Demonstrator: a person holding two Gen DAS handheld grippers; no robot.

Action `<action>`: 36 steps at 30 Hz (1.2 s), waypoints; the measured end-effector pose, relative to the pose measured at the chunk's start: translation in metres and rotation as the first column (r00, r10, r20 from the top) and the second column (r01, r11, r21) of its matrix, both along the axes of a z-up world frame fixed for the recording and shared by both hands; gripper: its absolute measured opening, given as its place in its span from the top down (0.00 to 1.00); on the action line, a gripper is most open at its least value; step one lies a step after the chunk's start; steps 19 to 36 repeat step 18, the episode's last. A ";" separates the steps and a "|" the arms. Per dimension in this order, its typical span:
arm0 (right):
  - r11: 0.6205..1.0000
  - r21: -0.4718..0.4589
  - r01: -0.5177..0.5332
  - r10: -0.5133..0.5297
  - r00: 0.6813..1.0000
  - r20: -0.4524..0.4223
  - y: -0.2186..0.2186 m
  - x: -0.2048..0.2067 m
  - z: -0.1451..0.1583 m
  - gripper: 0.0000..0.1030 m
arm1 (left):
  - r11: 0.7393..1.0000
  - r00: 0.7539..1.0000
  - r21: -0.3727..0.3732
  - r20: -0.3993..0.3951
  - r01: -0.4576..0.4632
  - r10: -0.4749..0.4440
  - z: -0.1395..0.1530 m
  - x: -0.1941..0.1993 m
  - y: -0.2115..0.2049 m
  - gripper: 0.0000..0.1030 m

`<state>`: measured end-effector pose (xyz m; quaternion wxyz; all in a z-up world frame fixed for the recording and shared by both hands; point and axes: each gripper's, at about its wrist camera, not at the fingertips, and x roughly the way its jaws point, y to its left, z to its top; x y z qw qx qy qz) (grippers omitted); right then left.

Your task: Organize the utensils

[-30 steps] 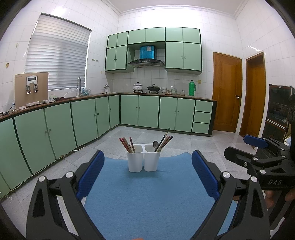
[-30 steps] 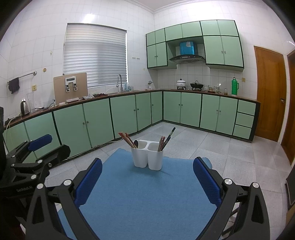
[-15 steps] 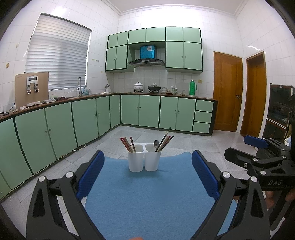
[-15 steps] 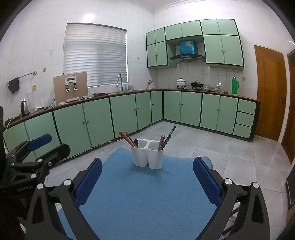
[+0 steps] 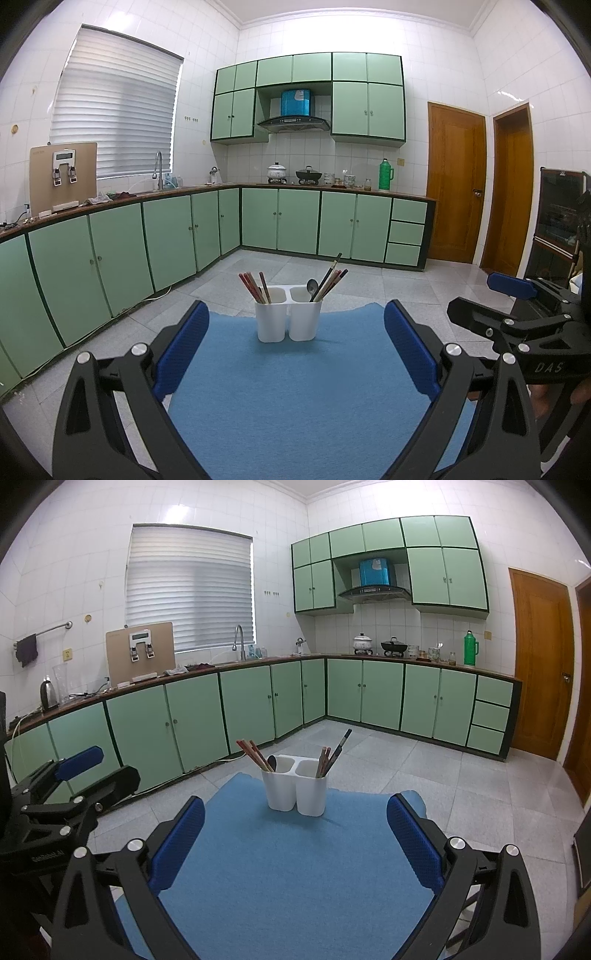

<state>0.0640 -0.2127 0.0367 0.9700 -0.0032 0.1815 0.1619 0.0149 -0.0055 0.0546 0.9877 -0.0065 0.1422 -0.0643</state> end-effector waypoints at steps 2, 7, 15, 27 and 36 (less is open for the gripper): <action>1.000 0.000 0.001 -0.001 1.000 -0.002 0.000 0.000 0.000 0.06 | 1.000 1.000 -0.002 -0.001 0.001 -0.001 -0.001 0.001 0.002 0.10; 1.000 0.002 0.002 -0.002 1.000 -0.009 0.000 0.001 -0.001 0.06 | 1.000 1.000 -0.003 -0.003 0.002 -0.002 -0.002 0.001 0.003 0.10; 1.000 0.002 0.002 -0.002 1.000 -0.008 0.001 0.000 -0.001 0.06 | 1.000 1.000 -0.006 -0.015 -0.001 0.001 -0.003 0.006 0.002 0.10; 1.000 0.001 0.002 -0.002 1.000 -0.010 0.001 0.001 -0.001 0.06 | 1.000 1.000 -0.006 -0.017 -0.004 0.004 -0.003 0.007 0.002 0.10; 1.000 0.001 0.002 -0.002 1.000 -0.010 0.001 0.001 -0.001 0.06 | 1.000 1.000 -0.006 -0.017 -0.004 0.004 -0.003 0.007 0.002 0.10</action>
